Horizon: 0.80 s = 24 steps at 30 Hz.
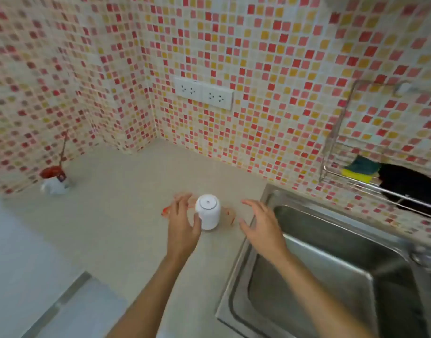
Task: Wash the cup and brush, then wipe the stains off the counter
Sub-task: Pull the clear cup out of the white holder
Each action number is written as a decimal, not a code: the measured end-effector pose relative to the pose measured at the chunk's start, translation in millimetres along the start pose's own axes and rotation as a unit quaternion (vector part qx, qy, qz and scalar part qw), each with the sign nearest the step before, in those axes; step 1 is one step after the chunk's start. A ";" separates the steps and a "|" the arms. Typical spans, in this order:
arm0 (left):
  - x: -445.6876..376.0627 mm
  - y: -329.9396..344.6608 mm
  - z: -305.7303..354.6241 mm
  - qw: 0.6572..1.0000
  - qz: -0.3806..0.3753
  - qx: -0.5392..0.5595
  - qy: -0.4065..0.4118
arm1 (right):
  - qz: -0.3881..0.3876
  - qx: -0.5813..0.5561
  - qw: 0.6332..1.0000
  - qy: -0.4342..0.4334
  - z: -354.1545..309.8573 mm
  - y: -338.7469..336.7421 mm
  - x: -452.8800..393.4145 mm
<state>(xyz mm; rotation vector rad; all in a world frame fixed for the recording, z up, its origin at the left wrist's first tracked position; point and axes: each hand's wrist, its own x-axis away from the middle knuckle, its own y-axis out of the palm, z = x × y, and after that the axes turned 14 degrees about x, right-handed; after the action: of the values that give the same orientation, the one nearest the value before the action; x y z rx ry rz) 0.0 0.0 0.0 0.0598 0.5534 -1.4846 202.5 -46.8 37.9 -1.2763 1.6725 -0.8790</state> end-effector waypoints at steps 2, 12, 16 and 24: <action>2.8 1.9 -31.3 0.999 -0.030 -0.001 -0.037 | -0.019 -0.021 0.999 0.019 -11.3 37.6 -8.5; -9.7 27.0 -107.6 0.973 -0.188 0.067 -0.118 | -0.055 -0.115 0.983 0.131 -51.9 122.1 -54.2; -19.7 49.4 -120.5 0.964 -0.186 0.109 -0.158 | -0.056 -0.049 0.985 0.157 -56.1 131.1 -64.1; -12.2 54.8 -133.4 0.953 -0.163 0.132 -0.217 | -0.070 0.017 0.982 0.173 -64.4 121.4 -63.3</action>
<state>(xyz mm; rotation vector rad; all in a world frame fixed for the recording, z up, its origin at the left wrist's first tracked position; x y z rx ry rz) 10.4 66.5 -128.1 -0.1548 0.0021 -1.8210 105.4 46.2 -31.6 -1.2848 1.8374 -1.2682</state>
